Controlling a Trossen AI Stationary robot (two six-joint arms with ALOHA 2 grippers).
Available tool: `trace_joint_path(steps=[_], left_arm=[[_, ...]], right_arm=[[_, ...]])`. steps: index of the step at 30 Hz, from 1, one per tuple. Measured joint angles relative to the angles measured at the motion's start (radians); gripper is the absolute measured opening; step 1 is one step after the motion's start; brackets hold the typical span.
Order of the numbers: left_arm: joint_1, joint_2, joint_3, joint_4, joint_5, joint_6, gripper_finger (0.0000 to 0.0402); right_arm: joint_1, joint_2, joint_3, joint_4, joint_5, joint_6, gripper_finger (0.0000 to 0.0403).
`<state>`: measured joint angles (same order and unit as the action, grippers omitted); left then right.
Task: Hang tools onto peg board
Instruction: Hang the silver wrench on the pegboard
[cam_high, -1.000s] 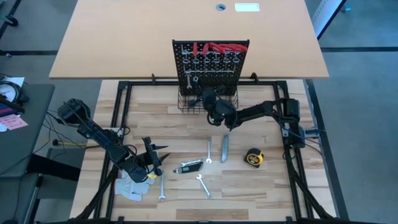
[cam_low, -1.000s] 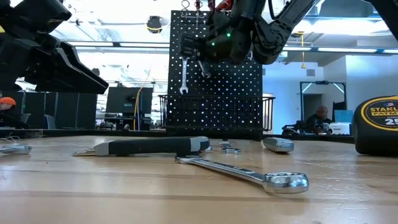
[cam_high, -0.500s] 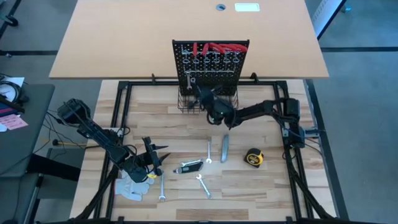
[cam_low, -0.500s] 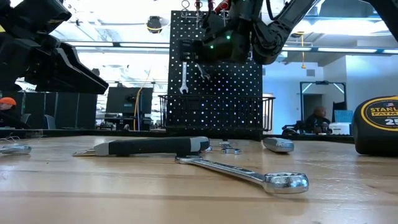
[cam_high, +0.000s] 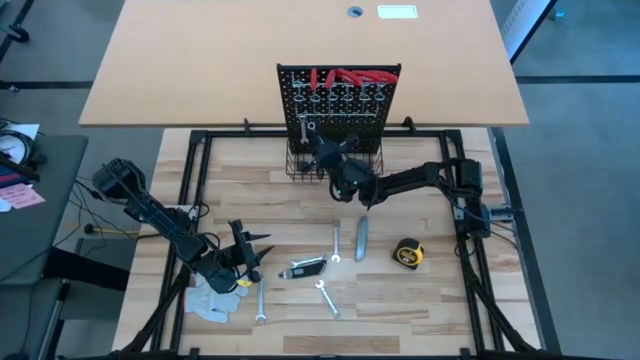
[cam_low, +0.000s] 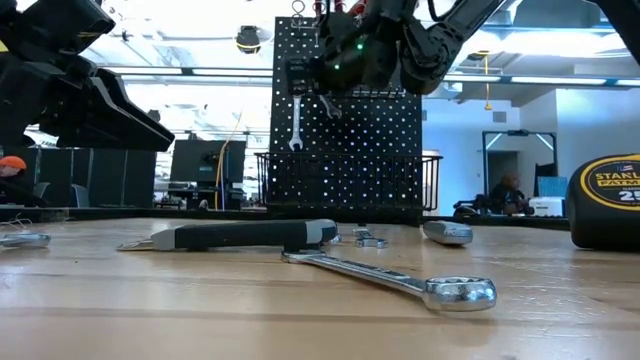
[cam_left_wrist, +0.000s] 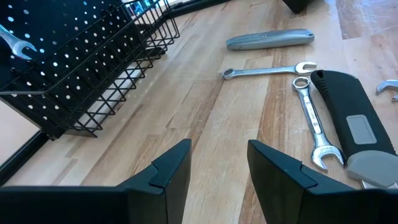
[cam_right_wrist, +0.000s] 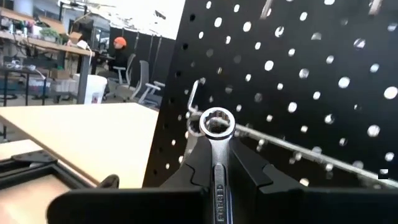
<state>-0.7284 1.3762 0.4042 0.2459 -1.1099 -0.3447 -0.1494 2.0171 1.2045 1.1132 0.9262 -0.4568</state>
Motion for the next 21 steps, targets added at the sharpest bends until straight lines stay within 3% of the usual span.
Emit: trace_joint_path(steps=[21], left_arm=[[0.0, 0.0, 0.0, 0.0, 0.0, -0.003, 0.0152]], right_arm=[[-0.036, -0.001, 0.001, -0.092, 0.015, 0.123, 0.003]])
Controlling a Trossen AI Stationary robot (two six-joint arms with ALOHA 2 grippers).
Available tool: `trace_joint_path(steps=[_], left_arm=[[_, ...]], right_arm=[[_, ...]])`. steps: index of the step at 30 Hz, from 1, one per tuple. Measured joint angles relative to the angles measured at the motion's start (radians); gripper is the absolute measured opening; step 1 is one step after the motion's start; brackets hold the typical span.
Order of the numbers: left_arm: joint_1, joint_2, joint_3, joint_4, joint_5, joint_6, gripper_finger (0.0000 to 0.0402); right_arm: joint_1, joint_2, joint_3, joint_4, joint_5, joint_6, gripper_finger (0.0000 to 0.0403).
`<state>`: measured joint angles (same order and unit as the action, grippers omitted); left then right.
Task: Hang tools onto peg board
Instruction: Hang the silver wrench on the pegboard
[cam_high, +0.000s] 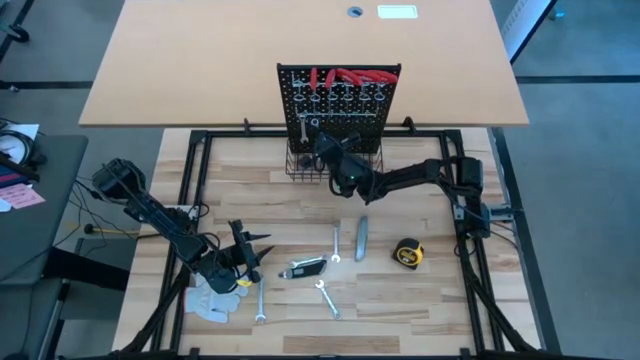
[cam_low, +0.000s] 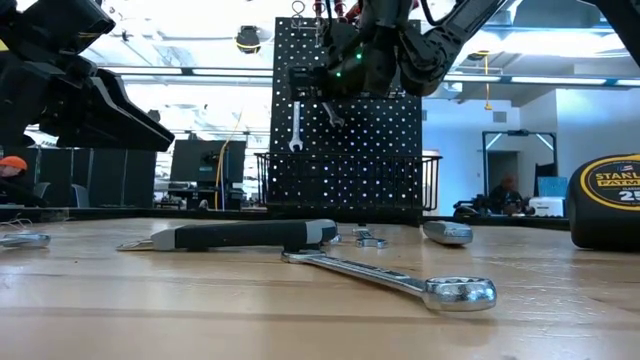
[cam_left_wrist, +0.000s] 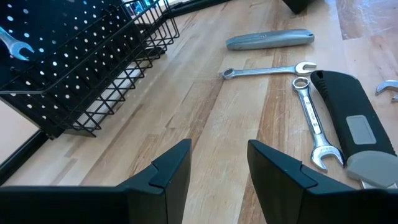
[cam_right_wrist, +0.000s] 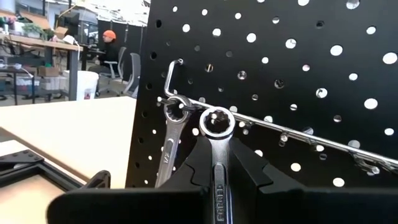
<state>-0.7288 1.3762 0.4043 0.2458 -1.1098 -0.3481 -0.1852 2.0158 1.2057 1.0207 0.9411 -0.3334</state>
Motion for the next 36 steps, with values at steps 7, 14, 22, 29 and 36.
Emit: trace_joint_path(steps=[7, 14, 22, 29, 36], left_arm=[[0.0, 0.0, 0.0, 0.0, 0.0, 0.0, 0.0152], [0.0, 0.0, 0.0, 0.0, 0.0, -0.004, 0.0153], [0.0, 0.0, 0.0, 0.0, 0.0, -0.004, 0.0152], [0.0, 0.0, 0.0, -0.001, 0.01, -0.004, 0.0153], [0.0, 0.0, 0.0, -0.001, 0.013, -0.011, 0.0152]], right_arm=[[-0.001, -0.001, 0.001, -0.021, -0.004, 0.019, 0.0048], [-0.002, 0.001, -0.002, -0.045, 0.003, 0.022, 0.0069], [-0.002, 0.003, -0.004, -0.084, -0.02, 0.019, 0.0111], [0.087, -0.058, -0.003, -0.196, -0.023, -0.084, 0.0191], [0.275, -0.168, -0.002, -0.451, -0.024, -0.158, 0.0252]])
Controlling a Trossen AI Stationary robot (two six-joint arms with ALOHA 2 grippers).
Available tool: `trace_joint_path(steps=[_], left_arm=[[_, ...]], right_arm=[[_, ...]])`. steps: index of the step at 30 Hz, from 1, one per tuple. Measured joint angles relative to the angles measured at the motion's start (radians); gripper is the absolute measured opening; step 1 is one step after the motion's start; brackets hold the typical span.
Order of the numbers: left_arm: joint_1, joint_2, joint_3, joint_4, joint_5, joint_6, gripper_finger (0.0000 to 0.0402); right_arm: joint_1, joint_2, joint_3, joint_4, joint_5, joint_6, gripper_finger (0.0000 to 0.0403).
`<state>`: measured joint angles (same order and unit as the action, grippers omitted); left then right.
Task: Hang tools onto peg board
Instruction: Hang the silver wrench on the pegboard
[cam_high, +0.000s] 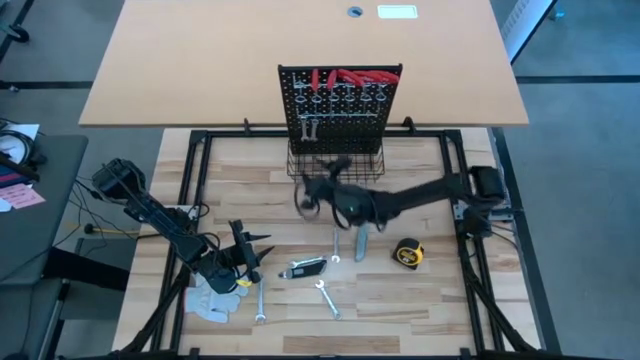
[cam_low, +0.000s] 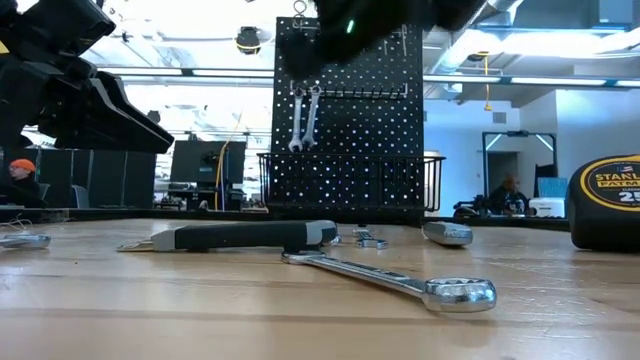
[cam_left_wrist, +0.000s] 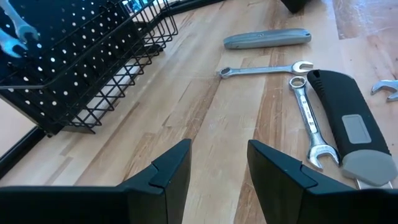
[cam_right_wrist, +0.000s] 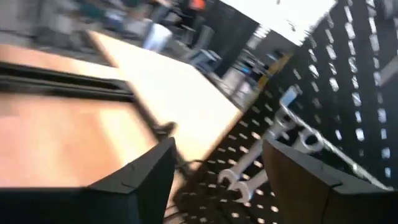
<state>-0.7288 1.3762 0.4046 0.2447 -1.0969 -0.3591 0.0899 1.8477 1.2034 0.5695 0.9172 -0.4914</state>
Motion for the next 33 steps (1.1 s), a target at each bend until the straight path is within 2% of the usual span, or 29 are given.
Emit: trace_joint_path(steps=[2, 4, 11, 14, 17, 20, 23, 30, 33], left_arm=[[0.0, 0.0, 0.0, 0.0, 0.0, -0.001, 0.0152], [0.0, 0.0, 0.0, 0.0, 0.001, -0.002, 0.0153], [0.0, 0.0, 0.0, 0.0, 0.001, -0.004, 0.0152], [0.0, 0.0, 0.0, 0.002, 0.001, -0.008, 0.0152], [0.0, 0.0, 0.0, 0.001, 0.001, -0.024, 0.0152], [0.0, 0.0, 0.0, 0.001, 0.001, -0.028, 0.0152], [0.0, 0.0, 0.0, 0.001, 0.001, -0.026, 0.0153], [0.0, 0.0, 0.0, -0.008, 0.001, -0.023, 0.0153], [0.0, 0.0, 0.0, -0.012, 0.001, -0.024, 0.0153]], right_arm=[[0.067, -0.036, 0.0, -0.092, -0.002, 0.004, 0.0255], [0.137, -0.066, 0.001, -0.216, -0.001, 0.095, 0.0255], [0.338, -0.064, 0.001, -0.621, -0.005, 0.851, 0.0255], [0.348, -0.006, 0.012, -0.785, -0.08, 1.184, 0.0255], [0.304, 0.07, 0.043, -0.986, -0.166, 1.374, 0.0255], [0.243, 0.128, 0.071, -1.108, -0.248, 1.479, 0.0255], [0.192, 0.171, 0.077, -1.111, -0.323, 1.49, 0.0255], [0.148, 0.227, 0.081, -1.081, -0.365, 1.487, 0.0252], [0.146, 0.231, 0.081, -1.064, -0.38, 1.419, 0.0232]])
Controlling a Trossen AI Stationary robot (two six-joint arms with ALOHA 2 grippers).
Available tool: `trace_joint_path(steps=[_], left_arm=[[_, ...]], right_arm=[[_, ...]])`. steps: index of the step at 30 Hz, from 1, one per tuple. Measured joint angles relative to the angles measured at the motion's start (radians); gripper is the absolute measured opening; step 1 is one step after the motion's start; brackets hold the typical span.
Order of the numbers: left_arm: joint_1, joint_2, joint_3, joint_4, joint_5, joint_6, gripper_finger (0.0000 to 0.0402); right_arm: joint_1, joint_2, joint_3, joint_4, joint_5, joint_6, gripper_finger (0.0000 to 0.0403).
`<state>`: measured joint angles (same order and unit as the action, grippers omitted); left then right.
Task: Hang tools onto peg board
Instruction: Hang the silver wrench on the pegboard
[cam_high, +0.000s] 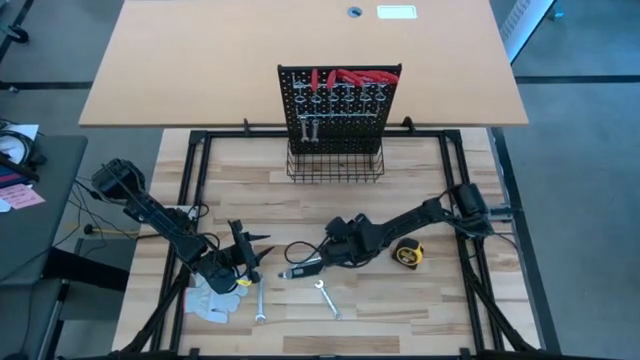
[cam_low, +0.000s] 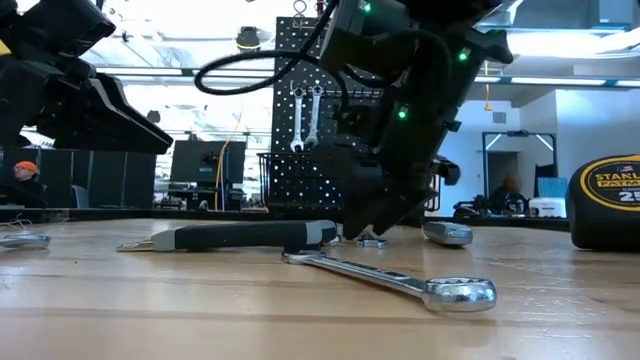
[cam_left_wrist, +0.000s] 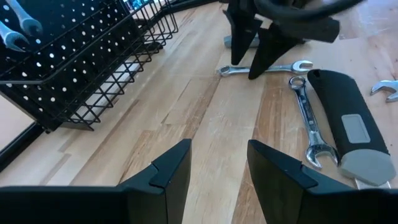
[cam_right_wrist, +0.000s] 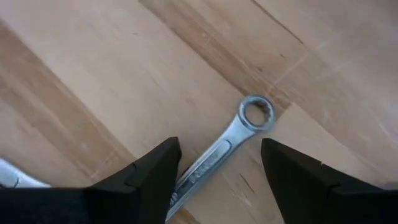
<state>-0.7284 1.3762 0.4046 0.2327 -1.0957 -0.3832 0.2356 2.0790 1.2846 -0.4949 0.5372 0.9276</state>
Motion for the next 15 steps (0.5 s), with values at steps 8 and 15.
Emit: trace_joint_path(steps=[8, 15], left_arm=[[0.0, 0.0, 0.0, 0.002, 0.0, -0.004, 0.0153], [0.0, 0.0, 0.0, 0.002, 0.0, -0.006, 0.0153]], right_arm=[[0.009, 0.071, 0.002, 0.136, -0.027, -0.287, 0.0097], [0.024, 0.091, 0.001, 0.209, 0.019, -0.388, 0.0027]])
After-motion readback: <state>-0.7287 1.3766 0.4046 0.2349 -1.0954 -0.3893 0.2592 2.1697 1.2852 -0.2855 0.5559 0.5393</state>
